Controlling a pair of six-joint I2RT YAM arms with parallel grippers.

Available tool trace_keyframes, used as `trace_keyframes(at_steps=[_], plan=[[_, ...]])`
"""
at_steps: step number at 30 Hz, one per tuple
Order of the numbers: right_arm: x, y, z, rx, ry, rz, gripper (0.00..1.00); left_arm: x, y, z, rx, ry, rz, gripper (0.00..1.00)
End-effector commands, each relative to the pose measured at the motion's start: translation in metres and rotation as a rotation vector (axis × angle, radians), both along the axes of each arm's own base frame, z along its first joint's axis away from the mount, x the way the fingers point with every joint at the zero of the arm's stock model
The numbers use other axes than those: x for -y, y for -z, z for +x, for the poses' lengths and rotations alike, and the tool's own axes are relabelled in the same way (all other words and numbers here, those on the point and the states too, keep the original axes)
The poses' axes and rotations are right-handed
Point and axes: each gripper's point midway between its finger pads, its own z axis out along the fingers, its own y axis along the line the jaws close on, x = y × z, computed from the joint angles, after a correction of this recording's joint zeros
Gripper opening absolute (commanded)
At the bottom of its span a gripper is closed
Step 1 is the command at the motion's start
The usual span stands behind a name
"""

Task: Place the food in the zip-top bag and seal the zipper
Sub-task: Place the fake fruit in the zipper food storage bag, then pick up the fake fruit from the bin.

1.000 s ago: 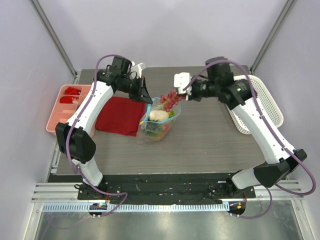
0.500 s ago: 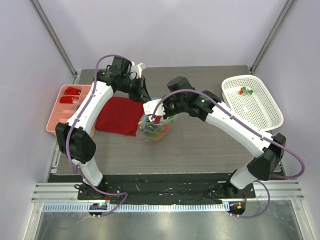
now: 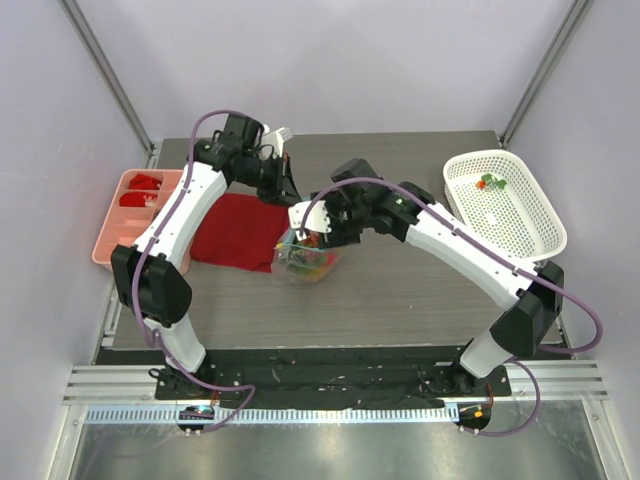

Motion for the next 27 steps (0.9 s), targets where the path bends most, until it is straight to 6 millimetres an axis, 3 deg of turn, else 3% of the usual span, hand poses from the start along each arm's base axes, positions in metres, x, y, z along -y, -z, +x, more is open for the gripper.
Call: trace_keyframes(at_steps=[1,4,6,7,9,10,13,14,16,17,19,20,21,23,24,26,27], plan=[[-0.006,-0.056,-0.007,0.033,0.018,0.158,0.83,0.001,-0.013,0.004,0.047,0.021,-0.014,0.01],[-0.005,-0.095,-0.007,0.008,0.046,0.300,0.86,0.001,-0.014,0.005,0.048,0.019,-0.017,0.02],[0.000,-0.110,-0.003,-0.057,0.084,0.392,0.86,0.001,-0.015,0.006,0.051,0.019,-0.018,0.02],[0.022,-0.124,0.018,-0.053,0.155,0.447,0.86,0.001,-0.017,0.006,0.054,0.019,-0.021,0.02],[0.039,-0.134,0.033,-0.146,0.229,0.557,0.86,0.001,-0.017,0.006,0.053,0.016,-0.023,0.02],[0.075,-0.139,0.063,-0.143,0.342,0.598,0.85,0.002,-0.017,0.006,0.052,0.015,-0.025,0.02],[0.124,-0.143,0.093,-0.265,0.501,0.739,0.84,0.002,-0.018,0.006,0.052,0.011,-0.032,0.02],[0.169,-0.134,0.116,-0.279,0.622,0.775,0.83,0.002,-0.019,0.007,0.054,0.009,-0.033,0.02],[0.206,-0.125,0.130,-0.351,0.731,0.848,0.82,0.003,-0.019,0.007,0.055,0.007,-0.034,0.02],[0.254,-0.110,0.145,-0.361,0.847,0.879,0.81,0.002,-0.020,0.007,0.056,0.007,-0.034,0.02],[0.293,-0.096,0.153,-0.416,0.969,0.945,0.79,0.002,-0.019,0.007,0.052,0.007,-0.032,0.02],[0.314,-0.079,0.163,-0.454,1.041,0.966,0.77,0.002,-0.019,0.007,0.054,0.006,-0.034,0.02],[0.348,-0.074,0.164,-0.445,1.124,0.998,0.76,0.002,-0.019,0.007,0.053,0.004,-0.033,0.02],[0.384,-0.058,0.174,-0.426,1.274,1.037,0.73,0.003,-0.020,0.006,0.058,-0.001,-0.040,0.02],[0.404,-0.039,0.177,-0.422,1.359,1.038,0.72,0.003,-0.019,0.006,0.053,-0.004,-0.043,0.02],[0.435,-0.023,0.190,-0.320,1.494,1.035,0.71,0.003,-0.018,0.005,0.047,-0.006,-0.043,0.01],[0.444,0.002,0.192,-0.329,1.545,1.012,0.71,0.003,-0.017,0.005,0.042,-0.003,-0.042,0.02]])
